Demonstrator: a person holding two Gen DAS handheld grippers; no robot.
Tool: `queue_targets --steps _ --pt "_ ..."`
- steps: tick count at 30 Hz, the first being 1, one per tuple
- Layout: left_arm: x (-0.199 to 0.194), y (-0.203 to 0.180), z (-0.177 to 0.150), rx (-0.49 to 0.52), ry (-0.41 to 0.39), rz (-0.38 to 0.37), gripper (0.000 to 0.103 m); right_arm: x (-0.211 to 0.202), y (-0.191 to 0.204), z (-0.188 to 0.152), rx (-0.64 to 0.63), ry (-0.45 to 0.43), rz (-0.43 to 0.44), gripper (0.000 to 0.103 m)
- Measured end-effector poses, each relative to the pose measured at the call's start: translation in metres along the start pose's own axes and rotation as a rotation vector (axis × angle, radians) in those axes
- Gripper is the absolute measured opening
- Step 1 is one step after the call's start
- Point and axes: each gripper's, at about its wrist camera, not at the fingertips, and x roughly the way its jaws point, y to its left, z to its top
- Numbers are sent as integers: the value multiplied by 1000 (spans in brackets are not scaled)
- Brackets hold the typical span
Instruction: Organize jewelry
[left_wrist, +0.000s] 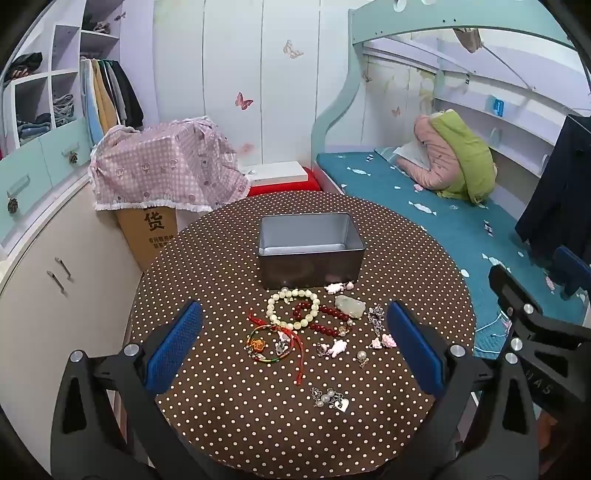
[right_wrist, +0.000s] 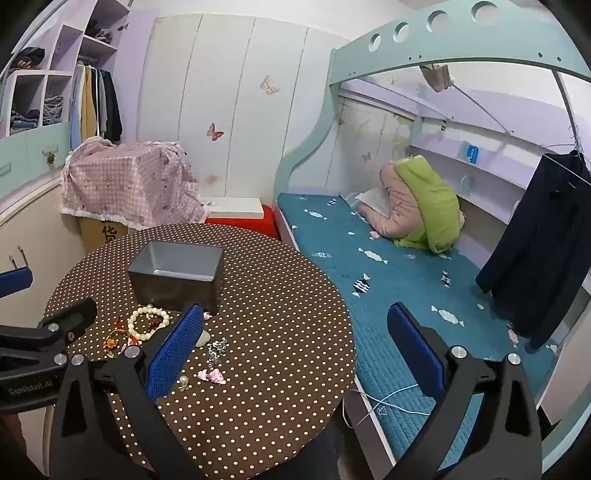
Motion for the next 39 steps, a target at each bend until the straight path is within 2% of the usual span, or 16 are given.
queue_targets --steps 8,11,18,39 --pt "1 -3 1 17 0 26 99 3 0 6 -12 -6 -1 96" --pt "6 -8 1 17 -2 31 99 -7 -4 14 -6 -12 1 96" --pt "-1 -3 5 15 -7 28 99 2 0 7 2 -10 5 96" --pt "14 0 4 12 11 26 99 17 6 1 7 8 16 96"
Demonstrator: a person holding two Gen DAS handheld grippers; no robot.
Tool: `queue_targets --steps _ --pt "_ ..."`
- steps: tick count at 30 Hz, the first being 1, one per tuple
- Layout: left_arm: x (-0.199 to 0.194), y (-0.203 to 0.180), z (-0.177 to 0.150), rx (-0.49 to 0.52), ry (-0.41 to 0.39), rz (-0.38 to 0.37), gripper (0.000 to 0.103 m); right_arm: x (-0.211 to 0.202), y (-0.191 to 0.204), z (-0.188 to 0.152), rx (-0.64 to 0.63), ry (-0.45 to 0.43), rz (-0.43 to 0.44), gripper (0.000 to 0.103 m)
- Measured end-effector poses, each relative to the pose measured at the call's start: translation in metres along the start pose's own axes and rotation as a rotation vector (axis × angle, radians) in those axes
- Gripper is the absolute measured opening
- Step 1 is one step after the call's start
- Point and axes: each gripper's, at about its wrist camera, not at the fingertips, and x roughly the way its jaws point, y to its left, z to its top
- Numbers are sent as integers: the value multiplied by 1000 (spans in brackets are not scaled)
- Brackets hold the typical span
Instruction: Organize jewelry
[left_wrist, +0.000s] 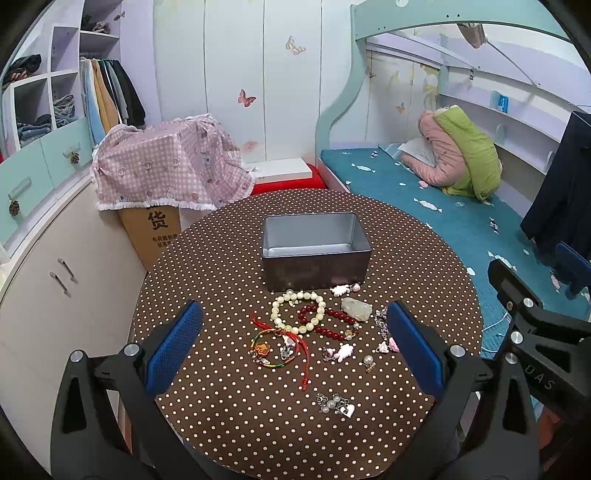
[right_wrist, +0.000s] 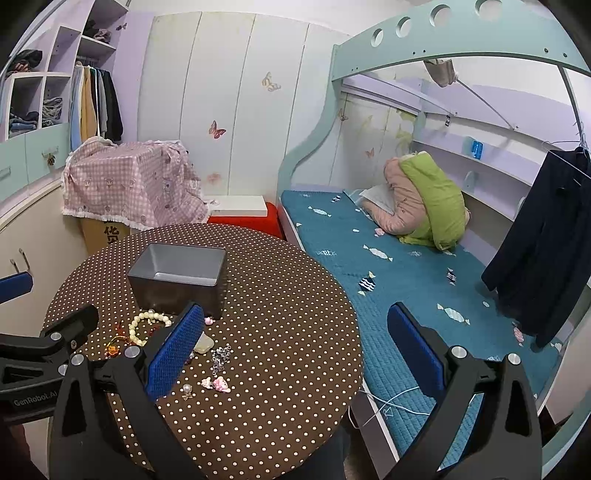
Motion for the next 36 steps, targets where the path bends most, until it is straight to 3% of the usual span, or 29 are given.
queue_targets --steps 36 --pt "13 0 -6 -4 19 -1 99 6 -2 -4 -1 27 11 96"
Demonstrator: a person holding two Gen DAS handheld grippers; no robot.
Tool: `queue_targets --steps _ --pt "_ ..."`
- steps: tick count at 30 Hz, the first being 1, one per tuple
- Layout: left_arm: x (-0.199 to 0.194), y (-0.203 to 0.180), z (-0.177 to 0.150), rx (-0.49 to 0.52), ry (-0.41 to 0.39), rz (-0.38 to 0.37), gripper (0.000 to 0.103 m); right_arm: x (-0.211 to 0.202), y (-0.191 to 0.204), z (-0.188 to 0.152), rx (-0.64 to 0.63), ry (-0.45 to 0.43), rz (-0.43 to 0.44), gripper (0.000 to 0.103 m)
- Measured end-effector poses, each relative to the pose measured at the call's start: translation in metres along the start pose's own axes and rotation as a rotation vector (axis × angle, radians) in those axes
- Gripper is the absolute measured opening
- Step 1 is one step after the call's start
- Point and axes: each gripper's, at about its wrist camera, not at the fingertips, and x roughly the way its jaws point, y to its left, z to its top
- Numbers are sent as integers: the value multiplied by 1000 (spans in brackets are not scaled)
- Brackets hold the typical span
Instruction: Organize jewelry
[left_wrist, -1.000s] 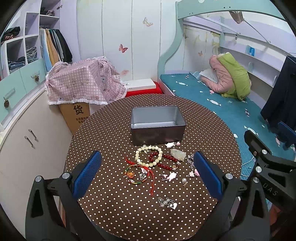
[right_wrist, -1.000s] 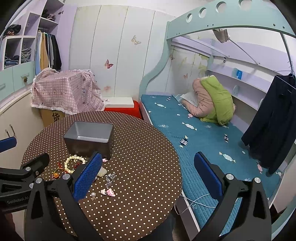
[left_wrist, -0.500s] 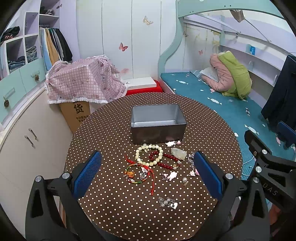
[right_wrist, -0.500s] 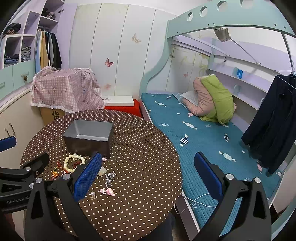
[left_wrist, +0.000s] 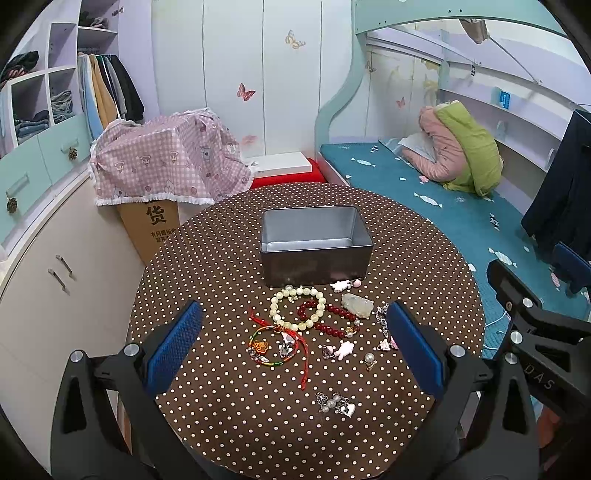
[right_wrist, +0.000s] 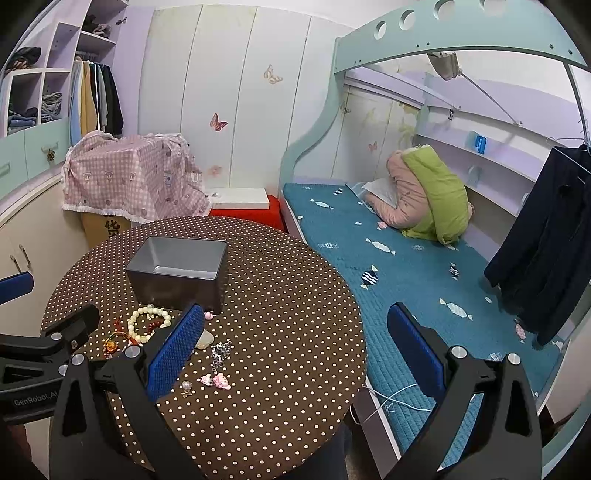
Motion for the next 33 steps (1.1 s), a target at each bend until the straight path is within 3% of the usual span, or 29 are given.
queue_targets --steps 25,33 --pt "10 4 -2 -5 27 -7 99 5 1 4 -1 29 7 96" --pt "15 11 -4 -18 60 -17 99 17 10 0 -29 75 7 96"
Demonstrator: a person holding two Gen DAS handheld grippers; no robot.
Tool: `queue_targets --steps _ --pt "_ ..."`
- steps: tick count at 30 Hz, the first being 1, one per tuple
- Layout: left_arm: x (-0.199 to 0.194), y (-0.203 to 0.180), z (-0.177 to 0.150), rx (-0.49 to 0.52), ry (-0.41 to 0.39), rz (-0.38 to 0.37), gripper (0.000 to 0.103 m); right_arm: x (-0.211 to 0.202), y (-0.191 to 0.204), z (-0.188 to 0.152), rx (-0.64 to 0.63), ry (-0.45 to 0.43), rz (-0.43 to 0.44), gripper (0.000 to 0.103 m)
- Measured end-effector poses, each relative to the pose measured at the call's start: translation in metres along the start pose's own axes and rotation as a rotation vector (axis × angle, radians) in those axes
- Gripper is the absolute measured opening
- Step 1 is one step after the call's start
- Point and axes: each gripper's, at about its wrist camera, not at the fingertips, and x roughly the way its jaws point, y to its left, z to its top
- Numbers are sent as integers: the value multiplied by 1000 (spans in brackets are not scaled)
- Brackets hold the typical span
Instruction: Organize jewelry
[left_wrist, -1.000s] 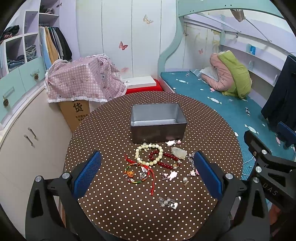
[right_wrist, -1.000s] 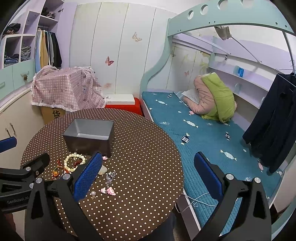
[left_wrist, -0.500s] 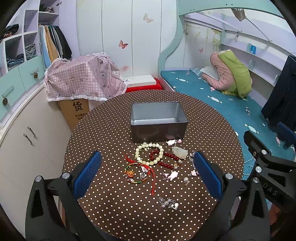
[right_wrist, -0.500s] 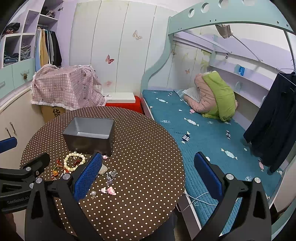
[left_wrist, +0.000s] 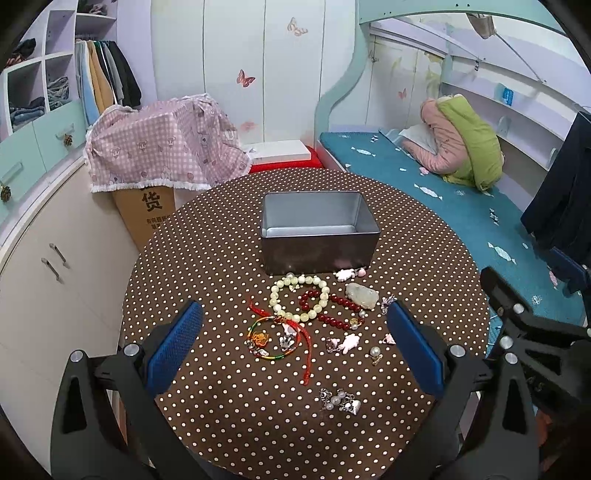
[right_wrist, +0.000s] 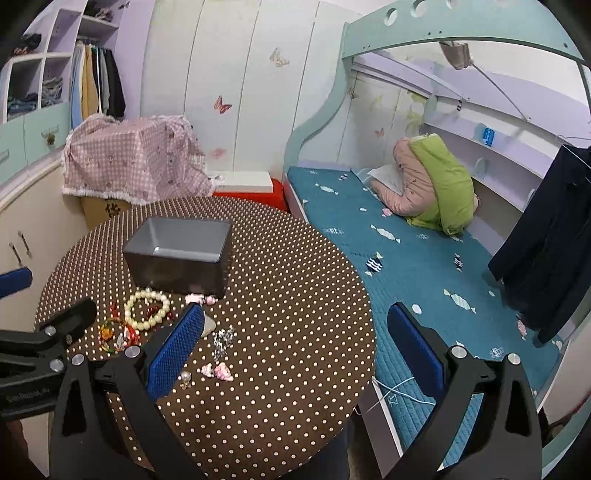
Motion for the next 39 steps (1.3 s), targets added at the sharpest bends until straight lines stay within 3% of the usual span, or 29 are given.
queue_targets --steps 9,17,21,26,35,39 --pt "18 22 -19 -26 88 11 99 18 19 -16 -22 100 61 96" --pt "47 60 -52 -67 228 24 99 31 48 -39 -73 221 195 96" --pt "56 74 -66 -70 275 21 99 38 65 -49 -107 287 264 77" --pt "60 90 -78 -73 308 22 99 44 79 -55 -120 359 343 64" --pt "61 105 -82 -95 339 5 99 48 104 -61 -193 418 427 49" --pt "61 107 -82 -95 339 2 99 47 107 -62 -224 400 422 43"
